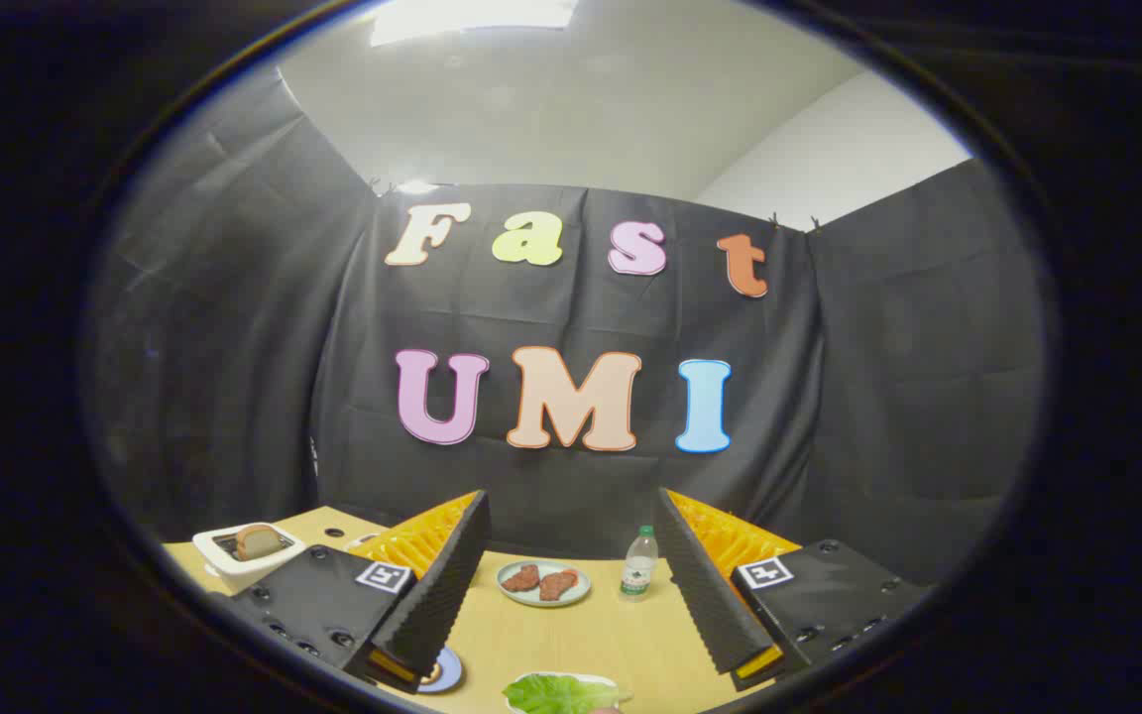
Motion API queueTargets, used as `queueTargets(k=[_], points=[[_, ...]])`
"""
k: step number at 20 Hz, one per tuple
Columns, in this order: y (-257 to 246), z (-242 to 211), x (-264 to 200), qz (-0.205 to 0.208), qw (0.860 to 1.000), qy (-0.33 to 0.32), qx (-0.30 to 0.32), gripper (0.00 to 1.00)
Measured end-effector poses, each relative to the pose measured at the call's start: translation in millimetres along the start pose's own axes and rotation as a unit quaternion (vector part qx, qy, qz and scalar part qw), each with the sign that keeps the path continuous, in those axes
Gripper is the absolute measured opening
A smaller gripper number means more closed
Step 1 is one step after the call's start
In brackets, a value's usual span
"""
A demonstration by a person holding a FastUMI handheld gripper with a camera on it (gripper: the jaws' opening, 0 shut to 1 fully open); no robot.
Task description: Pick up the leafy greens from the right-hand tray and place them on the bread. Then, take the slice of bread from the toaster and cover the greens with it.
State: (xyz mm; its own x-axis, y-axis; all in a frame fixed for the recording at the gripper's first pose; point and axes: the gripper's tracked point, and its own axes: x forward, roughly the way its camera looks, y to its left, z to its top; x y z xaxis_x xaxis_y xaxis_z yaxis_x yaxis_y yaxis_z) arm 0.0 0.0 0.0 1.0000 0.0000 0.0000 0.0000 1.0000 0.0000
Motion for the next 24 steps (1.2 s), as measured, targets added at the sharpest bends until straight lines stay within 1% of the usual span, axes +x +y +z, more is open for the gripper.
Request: queueTargets(k=[9,15,24], points=[[-10,3,-5,-0.006,1.0,-0.005,0.018,1.0],[-16,4,-6,-0.004,1.0,-0.006,0.007,1.0],[-25,7,-3,-0.007,1.0,-0.011,0.01,1.0]])
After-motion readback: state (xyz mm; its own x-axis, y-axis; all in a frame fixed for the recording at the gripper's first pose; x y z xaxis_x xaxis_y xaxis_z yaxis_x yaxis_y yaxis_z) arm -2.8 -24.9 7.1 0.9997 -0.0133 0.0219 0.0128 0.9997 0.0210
